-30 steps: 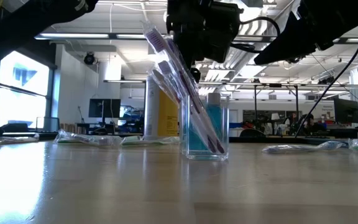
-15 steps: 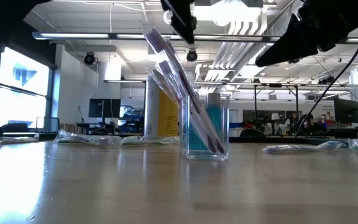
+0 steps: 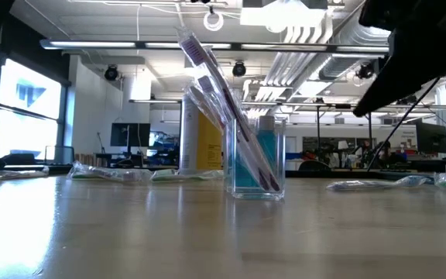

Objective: Pick & Place toothbrushing station
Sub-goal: Put the green toothbrush into the transparent organizer

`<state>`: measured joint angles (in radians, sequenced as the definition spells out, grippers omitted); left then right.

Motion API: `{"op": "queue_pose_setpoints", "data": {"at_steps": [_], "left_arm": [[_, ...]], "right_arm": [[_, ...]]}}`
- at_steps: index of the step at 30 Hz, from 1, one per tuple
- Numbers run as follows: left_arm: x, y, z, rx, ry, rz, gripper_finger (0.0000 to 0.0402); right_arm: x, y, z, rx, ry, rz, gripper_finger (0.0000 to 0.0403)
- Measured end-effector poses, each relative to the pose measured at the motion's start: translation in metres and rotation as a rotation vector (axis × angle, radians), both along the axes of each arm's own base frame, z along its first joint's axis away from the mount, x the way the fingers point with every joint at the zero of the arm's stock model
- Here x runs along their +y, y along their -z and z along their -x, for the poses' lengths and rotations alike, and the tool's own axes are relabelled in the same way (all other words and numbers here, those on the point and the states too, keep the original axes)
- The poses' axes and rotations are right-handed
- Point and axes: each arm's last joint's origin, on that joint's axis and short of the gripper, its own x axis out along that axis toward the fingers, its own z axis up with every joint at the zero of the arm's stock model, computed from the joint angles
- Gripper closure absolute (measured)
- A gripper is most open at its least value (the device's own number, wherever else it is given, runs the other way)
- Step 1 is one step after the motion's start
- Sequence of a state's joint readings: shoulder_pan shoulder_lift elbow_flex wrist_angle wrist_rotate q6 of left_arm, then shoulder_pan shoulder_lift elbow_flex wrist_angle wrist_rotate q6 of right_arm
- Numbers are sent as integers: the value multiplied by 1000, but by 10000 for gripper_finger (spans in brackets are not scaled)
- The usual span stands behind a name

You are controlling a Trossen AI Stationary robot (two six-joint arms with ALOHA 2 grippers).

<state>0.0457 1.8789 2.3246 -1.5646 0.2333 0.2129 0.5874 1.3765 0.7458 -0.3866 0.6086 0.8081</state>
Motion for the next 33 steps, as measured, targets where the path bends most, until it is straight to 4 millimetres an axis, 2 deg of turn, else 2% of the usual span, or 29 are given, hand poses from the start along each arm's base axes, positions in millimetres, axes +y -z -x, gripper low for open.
{"op": "queue_pose_setpoints", "data": {"at_steps": [4,7,14,18,23,26,33], "left_arm": [[-1,12,9,41,14,-1,142],[-1,29,19,44,30,10,142],[3,78,76,-119,8,26,142],[5,107,106,-300,-23,21,142],[4,136,127,-437,-39,11,142],[4,144,131,-439,-39,13,142],[3,153,132,-429,-28,52,142]], "right_arm": [[-12,-10,15,93,132,-241,239],[-22,-18,29,158,231,-370,251],[-42,-25,54,340,483,-537,286],[-53,-23,62,459,622,-567,295],[-67,-20,70,589,743,-525,278],[-74,-20,75,646,818,-507,257],[-90,-10,74,645,939,-510,212]]}}
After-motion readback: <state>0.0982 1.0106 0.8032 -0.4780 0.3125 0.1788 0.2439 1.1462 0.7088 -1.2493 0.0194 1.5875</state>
